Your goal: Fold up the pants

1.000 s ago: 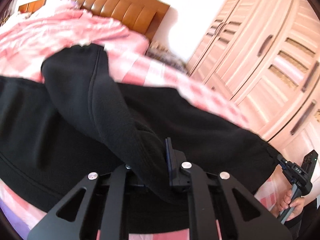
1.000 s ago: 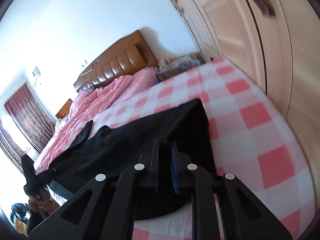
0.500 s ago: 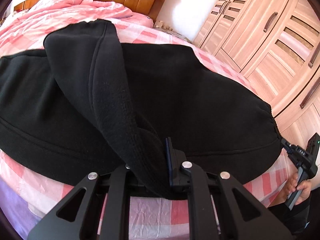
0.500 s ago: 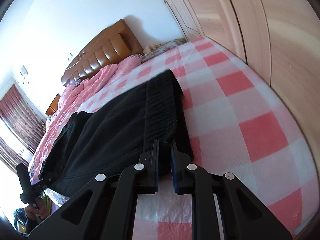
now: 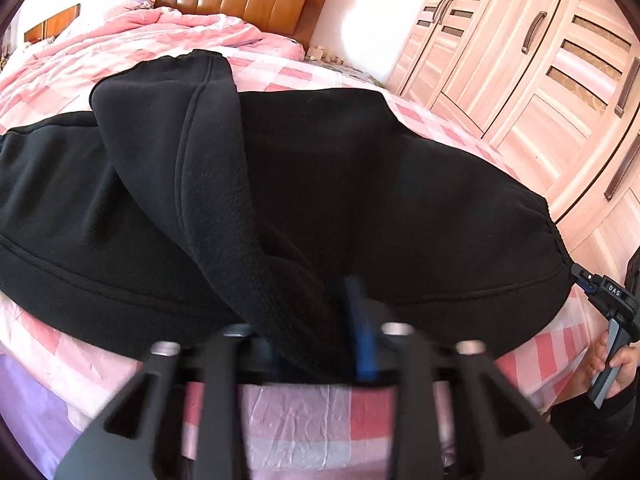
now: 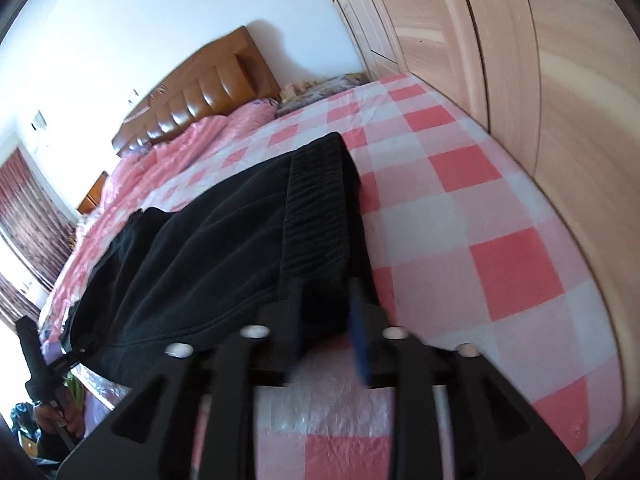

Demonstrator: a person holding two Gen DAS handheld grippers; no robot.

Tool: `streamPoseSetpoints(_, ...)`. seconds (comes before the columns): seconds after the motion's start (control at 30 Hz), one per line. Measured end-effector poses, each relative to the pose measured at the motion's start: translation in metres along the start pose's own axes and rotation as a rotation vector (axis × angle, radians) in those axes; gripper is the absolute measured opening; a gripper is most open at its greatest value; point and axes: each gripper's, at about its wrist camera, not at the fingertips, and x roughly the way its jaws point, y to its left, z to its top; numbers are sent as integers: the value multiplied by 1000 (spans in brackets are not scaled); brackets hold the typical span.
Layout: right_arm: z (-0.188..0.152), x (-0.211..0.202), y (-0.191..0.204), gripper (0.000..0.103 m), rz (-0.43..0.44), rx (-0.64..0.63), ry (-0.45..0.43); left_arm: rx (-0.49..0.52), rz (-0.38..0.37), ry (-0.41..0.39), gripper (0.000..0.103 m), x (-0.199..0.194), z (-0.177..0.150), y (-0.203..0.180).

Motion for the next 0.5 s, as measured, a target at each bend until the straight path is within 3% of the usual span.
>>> streamPoseSetpoints(0.03, 0, -3, 1, 77, -10, 1, -9, 0, 23, -26, 86, -7, 0, 1)
streamPoseSetpoints(0.07, -1, -10, 4, 99, -16, -2, -45, 8, 67, -76, 95, -16, -2, 1)
streamPoseSetpoints(0.17, 2, -23, 24, 99, -8, -82, -127, 68, 149, -151, 95, -33, -2, -1)
streamPoseSetpoints(0.27, 7, -13, 66, 99, 31, -231, -119, 66, 207, -199, 95, -41, 9, 1)
streamPoseSetpoints(0.4, 13, 27, 118, 99, 4, -448, -33, 68, 150, -216, 95, -39, 48, -17)
streamPoseSetpoints(0.5, 25, 57, 141, 99, -4, -506, 28, 228, 139, -141, 95, -5, 85, -60)
